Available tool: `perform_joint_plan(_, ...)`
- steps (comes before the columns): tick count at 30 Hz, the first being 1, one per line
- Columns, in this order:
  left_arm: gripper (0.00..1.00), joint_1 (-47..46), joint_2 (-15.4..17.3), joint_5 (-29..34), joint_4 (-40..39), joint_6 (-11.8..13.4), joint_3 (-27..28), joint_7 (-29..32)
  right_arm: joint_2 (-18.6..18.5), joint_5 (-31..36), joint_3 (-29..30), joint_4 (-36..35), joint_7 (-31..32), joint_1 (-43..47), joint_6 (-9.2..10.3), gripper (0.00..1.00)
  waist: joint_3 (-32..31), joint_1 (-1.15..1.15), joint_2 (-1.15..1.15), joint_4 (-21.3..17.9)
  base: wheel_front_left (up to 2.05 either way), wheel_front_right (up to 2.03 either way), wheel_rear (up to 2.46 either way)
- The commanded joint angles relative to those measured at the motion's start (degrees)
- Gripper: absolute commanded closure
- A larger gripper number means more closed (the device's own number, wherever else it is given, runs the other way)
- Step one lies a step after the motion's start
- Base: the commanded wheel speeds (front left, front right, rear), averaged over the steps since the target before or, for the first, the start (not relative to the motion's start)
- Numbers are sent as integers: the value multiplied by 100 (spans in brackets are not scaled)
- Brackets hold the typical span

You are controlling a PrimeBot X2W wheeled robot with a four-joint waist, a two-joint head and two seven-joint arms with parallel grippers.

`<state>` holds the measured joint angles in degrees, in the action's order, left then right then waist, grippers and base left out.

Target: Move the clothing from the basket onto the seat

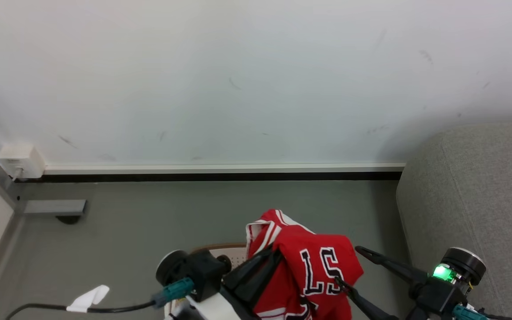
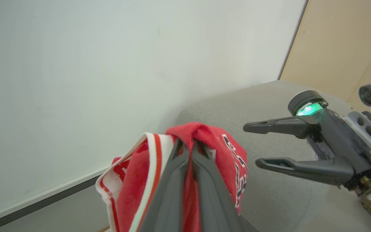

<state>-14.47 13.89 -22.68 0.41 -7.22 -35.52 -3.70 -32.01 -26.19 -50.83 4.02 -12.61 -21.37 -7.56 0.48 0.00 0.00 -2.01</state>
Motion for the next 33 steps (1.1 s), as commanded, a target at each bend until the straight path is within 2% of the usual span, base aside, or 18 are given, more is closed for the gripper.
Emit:
perform_joint_plan(1,100,-93,73,-63,-43,-24,-70,-48,-82,-76,-88,34,3,-131,13,0,1,0,0,11,0,0,0)
perform_joint_plan(7,100,-411,430,-385,-25,-17,-787,-164,-344,-444,-755,-57,82,-622,14,0,3,0,0,16,0,0,0)
perform_joint_plan(11,100,-610,551,-630,-13,-18,-1180,-283,-430,-688,-1169,-78,157,-892,13,0,-3,0,0,22,0,0,0)
perform_joint_plan(17,100,-889,646,-1009,4,-19,-1658,-505,-387,-1028,-1741,-86,132,-1212,13,0,-22,0,0,22,0,0,0)
perform_joint_plan(25,100,-1193,611,-1413,187,-19,-2131,-747,-218,-1305,-2055,172,-3,-1491,14,0,-68,0,0,12,0,0,0)
perform_joint_plan(26,100,-1218,603,-1451,204,-19,-2164,-767,-191,-1351,-2074,208,-11,-1490,14,9,-70,0,0,12,0,0,0)
perform_joint_plan(27,100,-1243,596,-1488,226,-19,-2183,-805,-172,-1395,-2099,250,-17,-1486,13,49,-75,0,0,12,0,0,0)
perform_joint_plan(29,100,-1281,586,-1536,277,-19,-2192,-860,-127,-1491,-2129,326,-27,-1449,14,100,-80,0,0,6,0,0,0)
perform_joint_plan(31,98,-1306,574,-1551,331,-19,-2171,-912,-94,-1570,-2141,386,-69,-1424,14,100,-72,0,0,-3,0,0,0)
perform_joint_plan(33,28,-1309,563,-1531,386,-19,-2155,-950,-88,-1556,-2115,465,-119,-1432,14,100,-60,0,0,-18,0,0,0)
